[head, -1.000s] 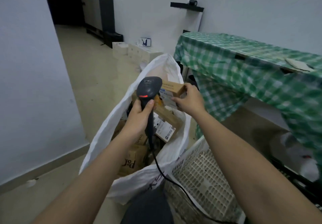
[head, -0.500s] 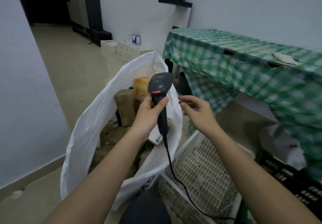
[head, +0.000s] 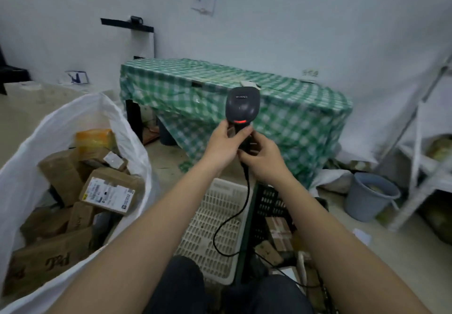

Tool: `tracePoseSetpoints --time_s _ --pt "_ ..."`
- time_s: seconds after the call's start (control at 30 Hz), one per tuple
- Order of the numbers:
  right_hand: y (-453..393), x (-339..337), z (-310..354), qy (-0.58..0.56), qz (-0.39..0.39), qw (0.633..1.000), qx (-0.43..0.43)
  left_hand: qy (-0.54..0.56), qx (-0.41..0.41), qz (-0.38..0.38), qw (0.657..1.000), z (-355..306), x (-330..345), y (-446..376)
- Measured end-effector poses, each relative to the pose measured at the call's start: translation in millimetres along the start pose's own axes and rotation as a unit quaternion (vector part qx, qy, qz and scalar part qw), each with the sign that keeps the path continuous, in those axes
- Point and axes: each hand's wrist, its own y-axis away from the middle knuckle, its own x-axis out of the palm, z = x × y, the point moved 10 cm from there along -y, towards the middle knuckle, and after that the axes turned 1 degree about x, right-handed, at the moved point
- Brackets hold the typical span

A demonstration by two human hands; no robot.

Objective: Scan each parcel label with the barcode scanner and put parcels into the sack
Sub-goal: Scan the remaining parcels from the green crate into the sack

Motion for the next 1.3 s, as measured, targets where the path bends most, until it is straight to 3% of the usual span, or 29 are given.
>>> tracePoseSetpoints --time_s 0.13,0.3,0.37,0.47,0.63,0.73,0.8,0.93,1.17,1.3 --pt "3 -77 -18 0.208 -0.082 0.975 0.014 -0.058 -0.009 0.07 0.996 11 65 -8" --pt "-20 -154 -33 0.444 -0.16 0.881 0.03 -0.11 -0.055 0.153 0.981 54 116 -14" --pt "-28 -164 -53 0.502 -0.158 0.849 0.046 -0.13 -0.076 0.164 0.975 81 124 -20" --pt "-33 -155 -119 0.544 -0.085 0.829 0.098 -0.153 -0.108 0.157 0.97 128 128 -31" --pt "2 -111 -256 0.472 0.041 0.855 0.21 -0.217 -0.163 0.182 0.945 227 135 -42" --pt "34 -96 -322 0.318 0.019 0.901 0.294 -0.255 -0.191 0.227 0.92 287 147 -36" --pt "56 -91 -359 0.227 -0.014 0.911 0.345 -0.278 -0.201 0.256 0.904 325 156 -28" --pt "93 -85 -416 0.091 -0.072 0.906 0.406 -0.301 -0.226 0.347 0.859 387 186 2" --pt "152 -98 -465 0.061 -0.105 0.881 0.457 -0.324 -0.288 0.483 0.761 480 231 80" --pt "184 -95 -482 0.07 -0.11 0.868 0.48 -0.309 -0.338 0.457 0.763 521 236 113"
